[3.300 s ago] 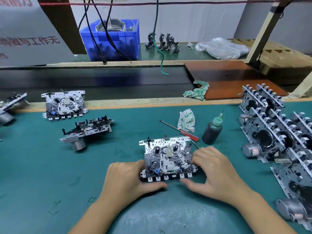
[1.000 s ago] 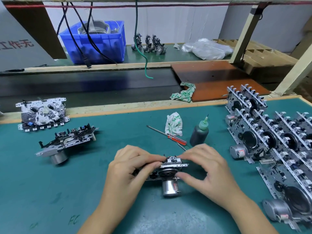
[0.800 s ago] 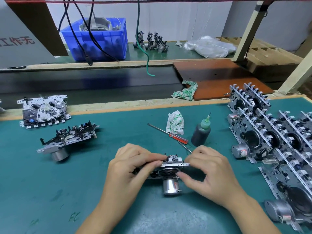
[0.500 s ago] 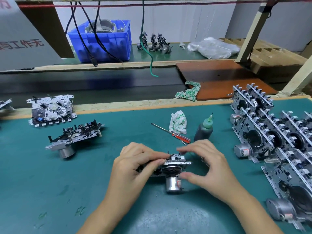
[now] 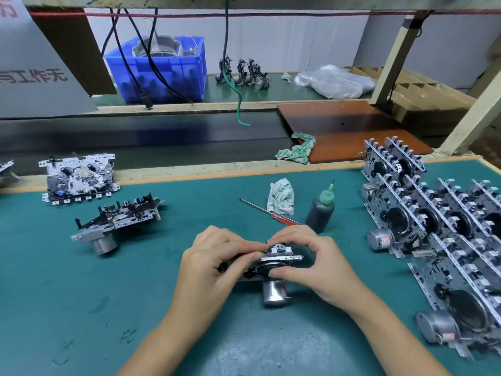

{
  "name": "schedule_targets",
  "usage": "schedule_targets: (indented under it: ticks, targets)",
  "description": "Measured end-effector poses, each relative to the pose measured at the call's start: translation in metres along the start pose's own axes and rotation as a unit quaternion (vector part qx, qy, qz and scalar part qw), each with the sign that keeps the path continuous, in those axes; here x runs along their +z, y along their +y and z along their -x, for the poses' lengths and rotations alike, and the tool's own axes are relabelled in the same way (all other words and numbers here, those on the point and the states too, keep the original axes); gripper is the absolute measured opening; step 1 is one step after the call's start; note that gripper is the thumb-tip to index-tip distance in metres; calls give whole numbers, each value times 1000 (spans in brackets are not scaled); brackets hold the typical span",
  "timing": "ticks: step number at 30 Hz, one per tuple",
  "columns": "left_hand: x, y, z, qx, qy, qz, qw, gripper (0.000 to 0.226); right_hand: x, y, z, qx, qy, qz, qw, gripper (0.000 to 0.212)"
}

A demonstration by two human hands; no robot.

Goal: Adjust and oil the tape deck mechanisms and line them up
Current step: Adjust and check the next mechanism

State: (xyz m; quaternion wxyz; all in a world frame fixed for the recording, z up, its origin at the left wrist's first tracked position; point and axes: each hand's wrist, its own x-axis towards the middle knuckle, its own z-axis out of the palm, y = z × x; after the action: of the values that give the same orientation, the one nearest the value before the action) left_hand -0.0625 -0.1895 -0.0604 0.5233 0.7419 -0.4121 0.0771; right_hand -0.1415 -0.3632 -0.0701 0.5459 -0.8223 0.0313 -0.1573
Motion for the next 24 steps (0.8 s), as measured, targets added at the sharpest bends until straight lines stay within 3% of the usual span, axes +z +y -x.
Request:
schedule_targets:
  ticks: [6, 8, 11, 15, 18, 24]
  targets:
    - [-1, 1, -3, -7, -20, 8, 1000, 11, 0, -3, 7, 33, -14, -12, 999, 32]
    - [-2, 2, -4, -7, -27, 10, 1000, 15, -7, -2, 13, 24, 11, 60, 998, 41]
    - [-2, 2, -5, -9, -28, 11, 1000, 16, -18, 1, 24, -48, 57, 254, 964, 45]
    - [-2, 2, -4, -12, -22, 15, 1000, 15, -13, 8, 35, -108, 35, 412, 904, 42]
    - [-2, 3, -3, -20, -24, 18, 999, 12, -16, 6, 34, -139, 35, 477, 867, 40]
    - [-3, 4, -4, -25, -24, 12, 999, 18, -18, -5, 34, -115, -12, 514, 850, 45]
